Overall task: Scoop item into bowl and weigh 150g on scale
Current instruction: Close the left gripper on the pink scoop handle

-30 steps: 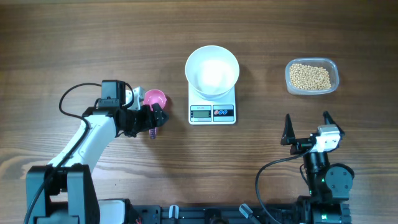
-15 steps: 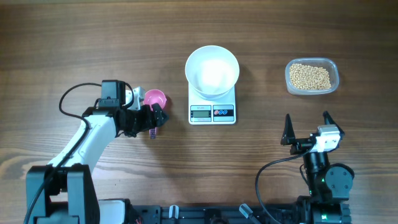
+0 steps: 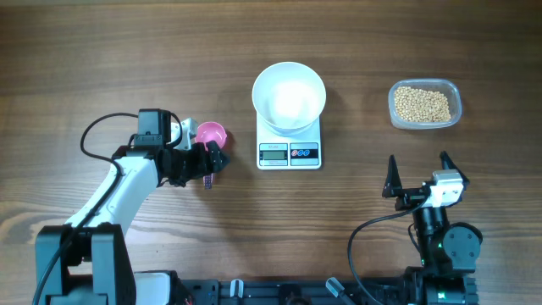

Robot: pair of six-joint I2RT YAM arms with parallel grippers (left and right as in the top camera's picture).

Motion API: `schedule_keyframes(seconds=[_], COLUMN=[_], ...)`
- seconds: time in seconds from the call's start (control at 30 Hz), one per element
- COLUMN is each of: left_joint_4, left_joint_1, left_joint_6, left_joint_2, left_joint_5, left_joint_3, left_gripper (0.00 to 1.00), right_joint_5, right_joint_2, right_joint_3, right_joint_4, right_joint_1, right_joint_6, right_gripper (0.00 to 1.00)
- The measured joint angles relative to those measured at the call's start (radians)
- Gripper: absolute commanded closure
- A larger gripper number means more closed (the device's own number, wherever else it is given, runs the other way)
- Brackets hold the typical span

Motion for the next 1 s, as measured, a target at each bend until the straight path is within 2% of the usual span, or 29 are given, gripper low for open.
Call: schedule_keyframes(seconds=[0.4,1.0], left_joint_4=[0.002,0.002], left_joint_1=[0.000,0.000], left_joint_6=[0.000,0.000], left_joint_2=[0.000,0.000], left_joint_5=[0.002,0.003], left_joint_3=[0.000,0.000], left_gripper=[0.00,0.00], right_joint_5=[0.000,0.000], right_joint_2=[0.000,0.000], right_joint_3=[0.000,0.000], right_joint_4=[0.000,0.000], right_joint_1=[0.000,0.000], right_joint_6=[0.000,0.000], right_gripper=[0.00,0.00])
